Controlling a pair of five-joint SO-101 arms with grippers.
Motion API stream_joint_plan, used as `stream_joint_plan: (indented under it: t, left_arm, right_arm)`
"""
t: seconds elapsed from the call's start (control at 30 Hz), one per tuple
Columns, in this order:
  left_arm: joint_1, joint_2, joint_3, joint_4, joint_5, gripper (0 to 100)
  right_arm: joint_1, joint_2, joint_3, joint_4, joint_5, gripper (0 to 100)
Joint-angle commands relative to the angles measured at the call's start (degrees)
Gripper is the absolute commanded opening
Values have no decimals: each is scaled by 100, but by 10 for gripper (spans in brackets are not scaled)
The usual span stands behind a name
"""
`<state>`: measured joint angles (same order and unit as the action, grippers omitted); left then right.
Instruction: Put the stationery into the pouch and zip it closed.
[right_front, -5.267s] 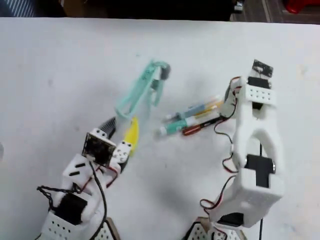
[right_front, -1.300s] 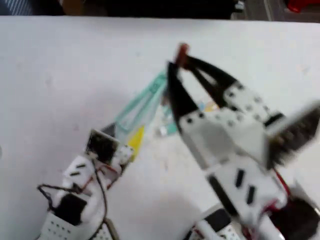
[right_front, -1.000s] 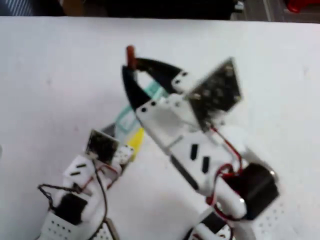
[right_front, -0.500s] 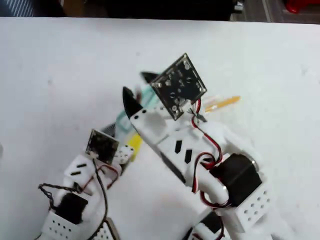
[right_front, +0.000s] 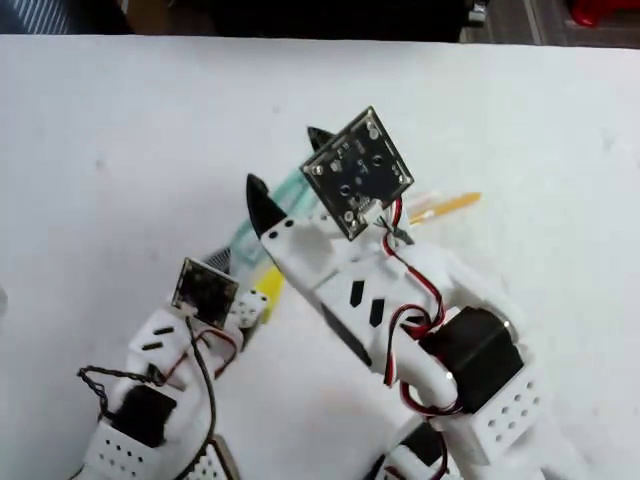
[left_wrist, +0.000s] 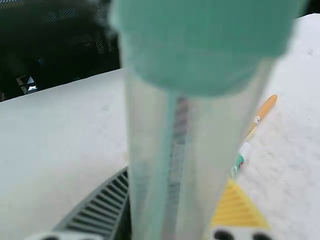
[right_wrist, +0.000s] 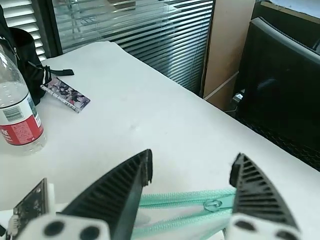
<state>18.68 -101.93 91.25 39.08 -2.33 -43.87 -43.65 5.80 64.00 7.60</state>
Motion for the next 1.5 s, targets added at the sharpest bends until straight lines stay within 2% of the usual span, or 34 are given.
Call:
stream_joint_plan:
  t: [0.0, 0.17, 0.3, 0.43, 0.6, 0.77, 0.87, 1.03, 1.2, 1.47]
  left_arm:
    - [-40, -40, -26, 35, 0, 180]
    - [-40, -40, -26, 26, -18, 142]
    - [-40, -40, -26, 26, -18, 142]
    - [-31, -40, -18, 26, -18, 139]
    - [-40, -40, -18, 26, -18, 139]
    - [-40, -40, -35, 26, -18, 139]
    - [-40, -40, -44, 70, -18, 138]
    - [-48, -40, -79, 316, -26, 138]
    - [-593, -40, -369, 378, -18, 138]
    - [-716, -40, -519, 1046, 26, 138]
  right_arm:
    - [198, -40, -53, -13, 88, 238]
    - [989, -374, -360, -22, 88, 238]
    - [2193, -303, -563, -180, 70, 238]
    - [3327, 462, -580, -259, 44, 237]
    - [4233, 1710, -580, -215, 0, 237]
    - [4901, 2695, -615, 57, -1275, 239]
    - [5182, 3143, -615, 48, -1987, 239]
    - [5244, 3793, -598, 48, -2585, 240]
    - [5235, 4690, -545, 145, -3420, 240]
    - [5226, 6018, -826, 136, -3701, 240]
